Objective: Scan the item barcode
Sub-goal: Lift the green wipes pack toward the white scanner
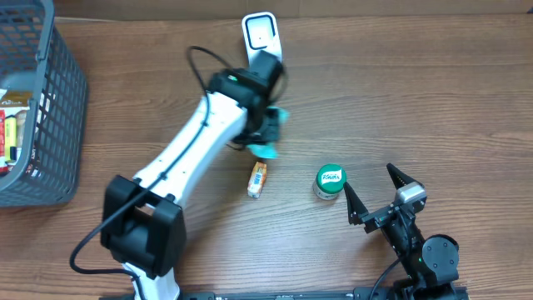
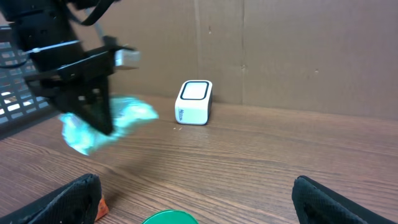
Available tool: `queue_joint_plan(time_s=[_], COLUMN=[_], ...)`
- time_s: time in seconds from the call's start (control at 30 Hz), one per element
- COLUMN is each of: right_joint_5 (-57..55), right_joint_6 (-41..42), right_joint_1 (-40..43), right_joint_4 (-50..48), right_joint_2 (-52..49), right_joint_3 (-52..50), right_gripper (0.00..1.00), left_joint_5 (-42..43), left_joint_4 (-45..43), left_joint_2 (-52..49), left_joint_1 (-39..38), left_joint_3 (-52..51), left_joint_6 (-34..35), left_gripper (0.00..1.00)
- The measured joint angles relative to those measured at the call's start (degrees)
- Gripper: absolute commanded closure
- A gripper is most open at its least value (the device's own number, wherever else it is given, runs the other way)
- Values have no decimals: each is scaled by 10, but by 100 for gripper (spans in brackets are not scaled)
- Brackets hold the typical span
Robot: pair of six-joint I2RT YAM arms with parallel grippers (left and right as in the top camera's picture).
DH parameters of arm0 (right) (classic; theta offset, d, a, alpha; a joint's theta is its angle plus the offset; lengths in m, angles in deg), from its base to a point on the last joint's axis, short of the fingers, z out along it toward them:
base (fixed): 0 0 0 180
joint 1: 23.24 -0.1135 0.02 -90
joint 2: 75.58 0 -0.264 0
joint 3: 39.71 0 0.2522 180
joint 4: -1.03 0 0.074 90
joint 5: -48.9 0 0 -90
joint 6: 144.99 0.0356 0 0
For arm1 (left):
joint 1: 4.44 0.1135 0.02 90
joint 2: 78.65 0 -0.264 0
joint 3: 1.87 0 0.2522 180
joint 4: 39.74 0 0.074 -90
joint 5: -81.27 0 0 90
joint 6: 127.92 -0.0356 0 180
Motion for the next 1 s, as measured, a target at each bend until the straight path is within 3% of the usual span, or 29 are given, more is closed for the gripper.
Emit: queue_joint_plan(time_s=[0.23, 1.0], right_joint_5=[0, 0], right_joint_6=[0, 0], right_joint_1=[0, 0], right_joint_4=[0, 0], right_joint_2=[0, 0], right_joint_3=[0, 0], right_gripper=[0, 0], left_joint_5=[-53, -111], left_joint_4=[3, -135], left_joint_2=[2, 3], left_joint_1=[71, 70], left_joint_3=[-19, -206], left_joint_6=[-11, -32], left_gripper=[96, 94])
